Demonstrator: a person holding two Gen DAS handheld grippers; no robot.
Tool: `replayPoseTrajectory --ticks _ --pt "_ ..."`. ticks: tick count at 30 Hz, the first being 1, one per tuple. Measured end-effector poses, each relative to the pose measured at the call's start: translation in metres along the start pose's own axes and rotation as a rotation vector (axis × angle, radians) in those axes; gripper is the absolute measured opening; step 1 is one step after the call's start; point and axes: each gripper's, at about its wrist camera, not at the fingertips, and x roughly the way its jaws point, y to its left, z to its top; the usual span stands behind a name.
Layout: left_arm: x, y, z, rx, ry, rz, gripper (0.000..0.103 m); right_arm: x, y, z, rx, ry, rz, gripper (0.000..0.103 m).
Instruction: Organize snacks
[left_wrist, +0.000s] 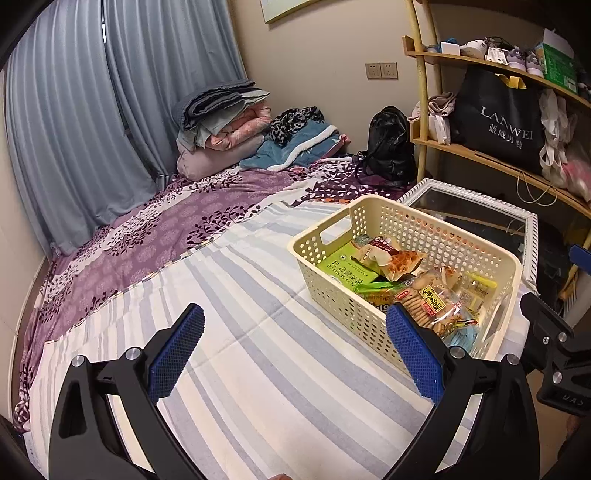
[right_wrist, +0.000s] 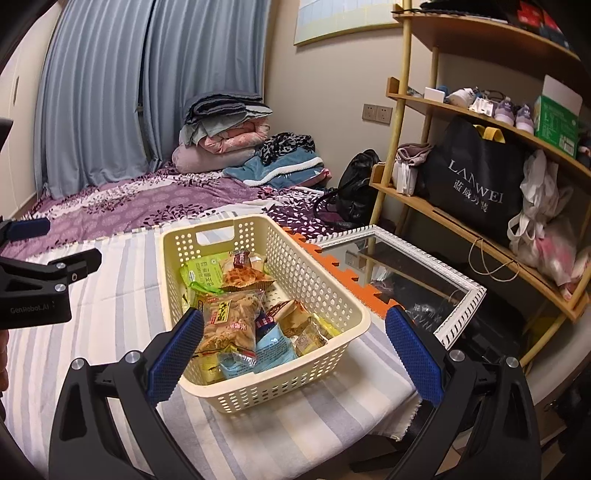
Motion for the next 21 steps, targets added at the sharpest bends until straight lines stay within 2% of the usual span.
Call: replayPoseTrajectory --ticks 7,21 --pt "0.000 -0.002 -0.003 0.005 -0.005 0.006 0.100 0.002 0.017 -0.006 -0.067 0.010 0.009 0.098" --pt "0.012 -0.013 -0.009 0.057 0.018 -0.002 0.100 0.013 0.020 -0.011 -0.058 0.041 0.022 0.098"
